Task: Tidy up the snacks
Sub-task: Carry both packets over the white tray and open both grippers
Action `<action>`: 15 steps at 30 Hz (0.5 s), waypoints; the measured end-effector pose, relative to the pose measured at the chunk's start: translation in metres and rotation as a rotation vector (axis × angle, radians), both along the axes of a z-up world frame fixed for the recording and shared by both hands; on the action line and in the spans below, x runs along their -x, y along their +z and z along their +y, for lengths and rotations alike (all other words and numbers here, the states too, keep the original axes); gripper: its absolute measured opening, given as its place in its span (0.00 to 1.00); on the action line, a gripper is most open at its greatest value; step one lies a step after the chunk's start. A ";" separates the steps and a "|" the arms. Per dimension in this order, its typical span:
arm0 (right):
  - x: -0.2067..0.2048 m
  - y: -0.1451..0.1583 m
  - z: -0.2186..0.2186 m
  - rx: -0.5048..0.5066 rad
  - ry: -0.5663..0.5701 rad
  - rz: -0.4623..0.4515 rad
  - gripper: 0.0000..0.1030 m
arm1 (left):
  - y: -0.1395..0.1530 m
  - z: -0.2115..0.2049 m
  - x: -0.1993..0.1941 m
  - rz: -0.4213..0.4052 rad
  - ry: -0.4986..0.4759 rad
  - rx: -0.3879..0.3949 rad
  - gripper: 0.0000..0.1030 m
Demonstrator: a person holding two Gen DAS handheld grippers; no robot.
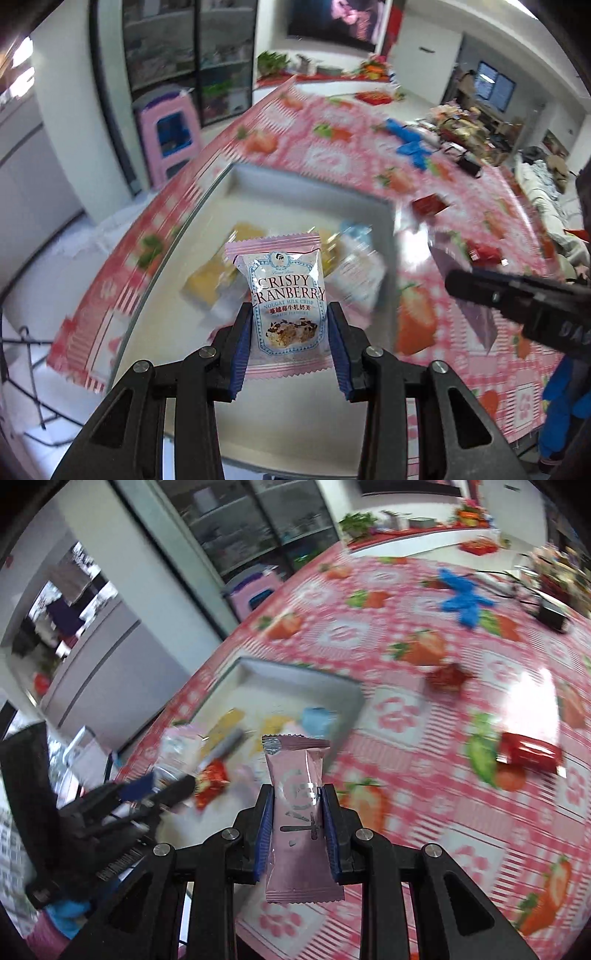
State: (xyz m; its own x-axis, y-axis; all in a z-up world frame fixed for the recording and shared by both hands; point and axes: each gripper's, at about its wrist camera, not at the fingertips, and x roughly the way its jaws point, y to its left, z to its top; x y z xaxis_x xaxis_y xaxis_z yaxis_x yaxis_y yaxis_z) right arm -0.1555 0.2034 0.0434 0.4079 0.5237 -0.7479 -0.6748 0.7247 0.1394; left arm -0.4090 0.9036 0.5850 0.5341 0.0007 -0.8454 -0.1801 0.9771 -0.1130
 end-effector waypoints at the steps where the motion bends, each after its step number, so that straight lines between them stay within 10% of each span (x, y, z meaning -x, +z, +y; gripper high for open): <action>1: 0.001 -0.004 0.013 0.011 0.016 0.003 0.26 | -0.006 0.005 0.002 0.011 0.011 0.004 0.41; 9: -0.003 -0.017 0.064 0.050 0.074 0.030 0.26 | -0.034 0.017 0.011 0.058 0.049 0.010 0.45; 11: -0.005 -0.022 0.069 0.072 0.077 0.055 0.27 | -0.035 0.016 0.012 0.065 0.049 -0.008 0.62; 13: -0.006 -0.024 0.066 0.076 0.065 0.066 0.42 | -0.031 0.014 0.015 0.049 0.045 -0.018 0.73; 15: -0.008 -0.021 0.056 0.068 0.035 0.050 0.95 | -0.023 0.012 0.017 0.035 0.037 -0.024 0.74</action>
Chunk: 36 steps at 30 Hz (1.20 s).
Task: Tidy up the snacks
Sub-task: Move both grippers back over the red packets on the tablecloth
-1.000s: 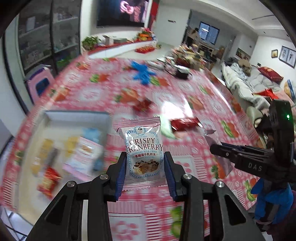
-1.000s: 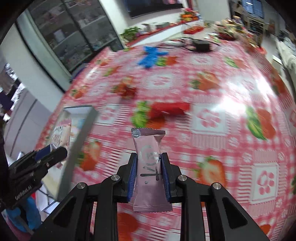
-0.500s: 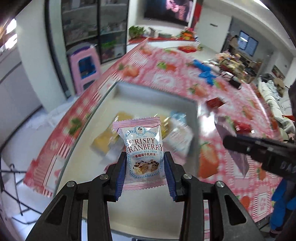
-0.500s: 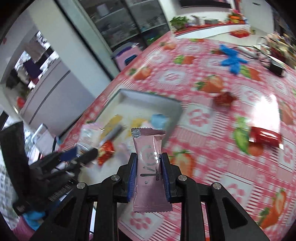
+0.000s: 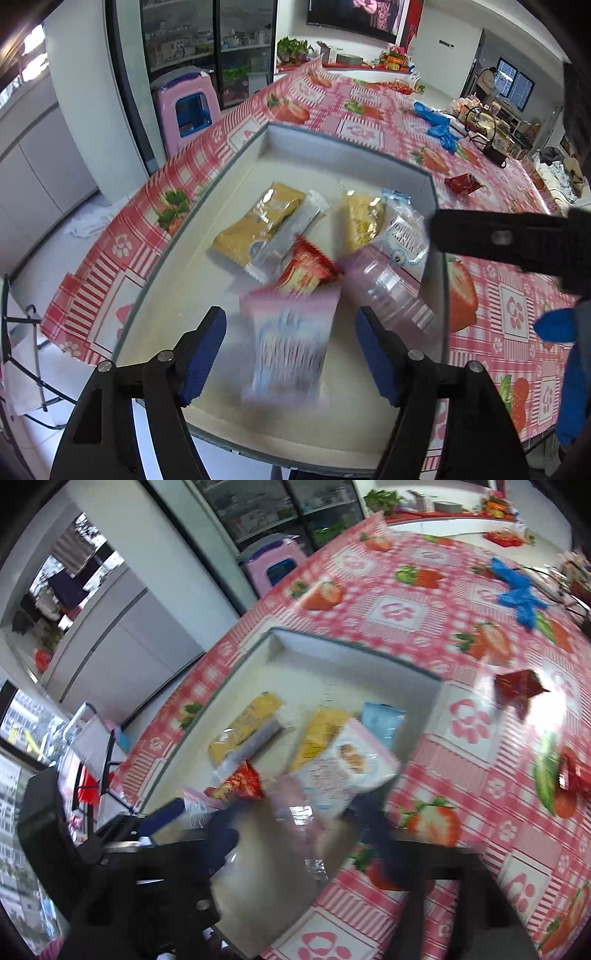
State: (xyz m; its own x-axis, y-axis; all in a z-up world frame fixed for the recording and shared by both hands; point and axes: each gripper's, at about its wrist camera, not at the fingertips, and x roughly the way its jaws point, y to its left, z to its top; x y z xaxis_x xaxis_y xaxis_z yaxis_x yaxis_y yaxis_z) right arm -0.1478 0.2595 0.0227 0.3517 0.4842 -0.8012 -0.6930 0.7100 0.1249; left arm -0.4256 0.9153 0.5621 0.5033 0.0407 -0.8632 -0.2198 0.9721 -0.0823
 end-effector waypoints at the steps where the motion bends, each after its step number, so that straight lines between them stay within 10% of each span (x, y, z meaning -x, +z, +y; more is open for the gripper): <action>1: -0.001 0.004 -0.008 -0.008 -0.022 -0.024 0.96 | 0.004 -0.001 -0.001 -0.004 -0.004 -0.003 0.74; 20: -0.071 0.125 -0.233 -0.167 -0.461 -0.199 0.96 | 0.241 -0.098 -0.083 -0.263 -0.306 0.056 0.88; 36: -0.154 0.020 -0.248 0.033 -0.634 -0.162 0.96 | 0.009 -0.187 -0.222 -0.045 -0.353 -0.137 0.88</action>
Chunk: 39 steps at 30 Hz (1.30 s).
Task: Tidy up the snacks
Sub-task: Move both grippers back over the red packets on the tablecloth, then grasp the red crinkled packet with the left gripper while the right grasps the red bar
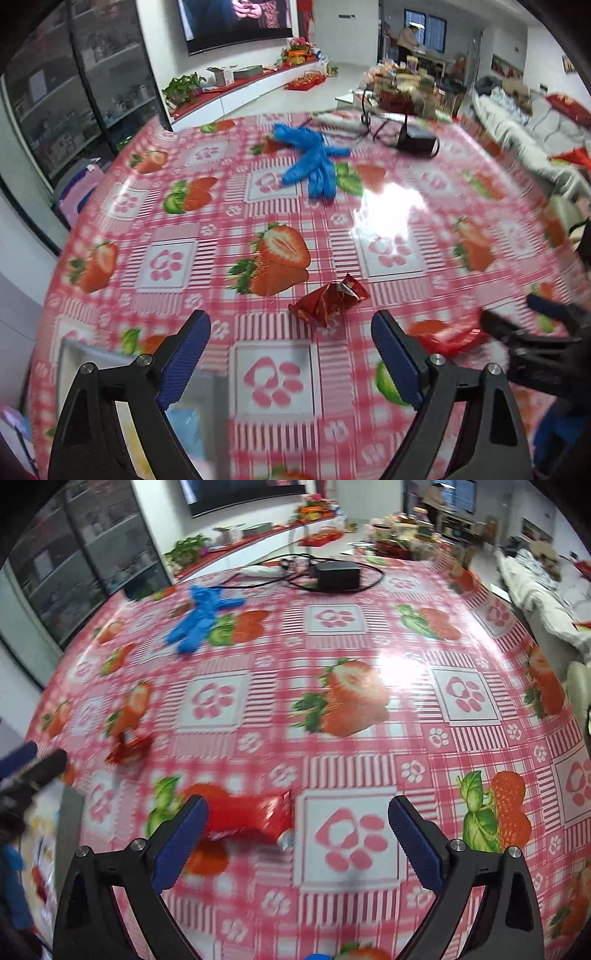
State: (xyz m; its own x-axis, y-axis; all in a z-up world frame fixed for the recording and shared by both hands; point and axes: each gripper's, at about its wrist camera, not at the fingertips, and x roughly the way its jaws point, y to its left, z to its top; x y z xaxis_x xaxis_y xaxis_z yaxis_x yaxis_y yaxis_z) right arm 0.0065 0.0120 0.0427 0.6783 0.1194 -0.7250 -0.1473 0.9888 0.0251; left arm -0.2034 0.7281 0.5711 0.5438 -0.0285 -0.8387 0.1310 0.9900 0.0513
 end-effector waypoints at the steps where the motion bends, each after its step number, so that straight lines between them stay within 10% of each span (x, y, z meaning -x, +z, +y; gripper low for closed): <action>1: -0.005 -0.002 0.000 0.002 -0.007 -0.003 0.96 | -0.009 -0.003 -0.005 -0.001 -0.007 -0.008 0.88; 7: -0.024 -0.013 0.015 0.080 -0.029 -0.046 0.96 | -0.047 -0.017 -0.028 0.021 -0.008 -0.031 0.86; 13: -0.018 -0.033 0.019 0.177 0.007 -0.066 0.96 | -0.057 -0.023 -0.025 0.052 -0.040 0.013 0.30; 24: 0.061 -0.053 -0.035 0.155 0.095 -0.023 0.99 | -0.053 -0.012 0.096 0.065 0.072 0.059 0.31; 28: 0.077 -0.055 -0.047 0.146 0.100 -0.002 0.99 | -0.056 -0.004 0.126 0.036 0.127 0.056 0.72; 36: 0.045 -0.037 0.021 0.055 0.182 0.021 0.98 | -0.060 -0.004 0.120 0.018 0.109 0.064 0.79; 39: 0.035 -0.042 0.042 0.154 0.164 0.019 0.73 | -0.060 -0.004 0.119 0.011 0.100 0.065 0.82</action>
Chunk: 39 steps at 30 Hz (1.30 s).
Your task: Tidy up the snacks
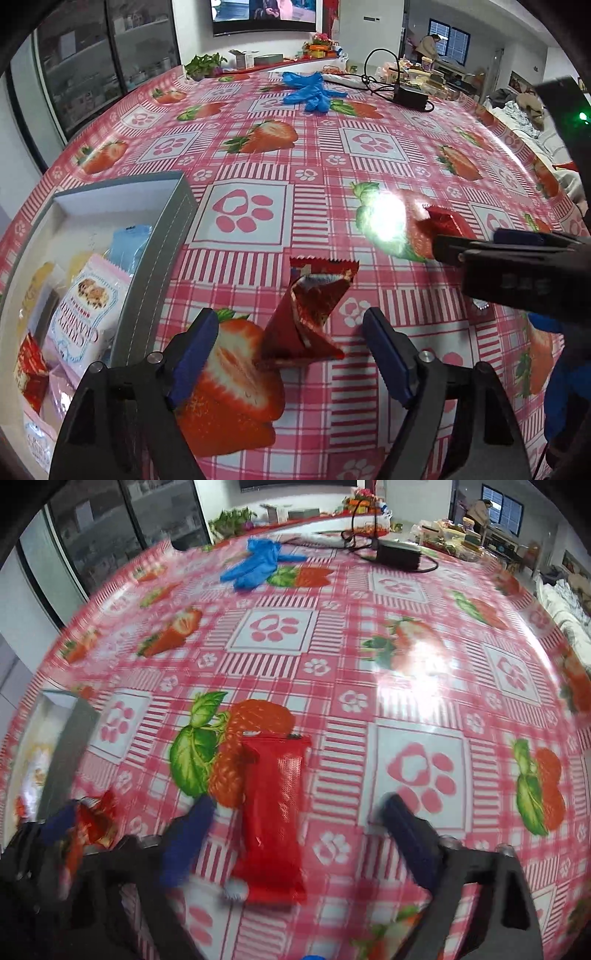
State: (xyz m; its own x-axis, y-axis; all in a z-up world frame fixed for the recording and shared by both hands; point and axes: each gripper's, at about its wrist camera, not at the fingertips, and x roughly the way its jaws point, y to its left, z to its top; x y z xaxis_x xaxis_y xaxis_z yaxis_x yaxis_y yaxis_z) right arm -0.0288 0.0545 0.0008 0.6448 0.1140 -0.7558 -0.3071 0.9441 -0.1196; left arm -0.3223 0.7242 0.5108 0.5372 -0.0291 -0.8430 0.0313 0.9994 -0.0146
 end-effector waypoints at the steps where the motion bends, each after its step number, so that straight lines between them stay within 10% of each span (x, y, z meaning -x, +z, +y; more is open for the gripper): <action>1: 0.002 0.000 0.002 0.031 -0.003 -0.017 0.64 | 0.000 -0.001 -0.002 -0.005 0.000 0.001 0.82; 4: 0.014 0.001 -0.005 0.045 0.025 -0.028 0.34 | -0.002 -0.005 -0.003 -0.033 0.010 0.001 0.82; 7: 0.033 -0.002 -0.033 0.036 -0.007 -0.021 0.33 | -0.001 -0.009 -0.002 -0.033 0.009 0.003 0.81; 13: 0.084 -0.009 -0.097 0.000 -0.122 -0.028 0.33 | 0.006 -0.028 0.023 -0.040 -0.061 -0.005 0.39; 15: 0.094 -0.011 -0.109 -0.020 -0.140 -0.043 0.35 | 0.006 -0.031 0.034 -0.051 -0.066 -0.013 0.39; 17: 0.095 -0.012 -0.113 -0.045 -0.132 -0.054 0.64 | 0.006 -0.031 0.036 -0.059 -0.051 -0.018 0.44; 18: 0.092 -0.013 -0.113 -0.039 -0.138 -0.053 0.89 | 0.006 -0.029 0.035 -0.056 -0.039 -0.024 0.61; 19: 0.091 -0.013 -0.112 -0.035 -0.140 -0.066 0.92 | 0.006 -0.026 0.030 -0.042 -0.018 -0.017 0.81; 26: 0.082 -0.023 -0.105 -0.039 -0.127 -0.123 1.00 | -0.006 -0.028 0.017 -0.014 -0.053 0.013 1.00; 39: 0.083 -0.023 -0.105 -0.046 -0.115 -0.140 1.00 | -0.007 -0.029 0.016 -0.014 -0.061 0.010 1.00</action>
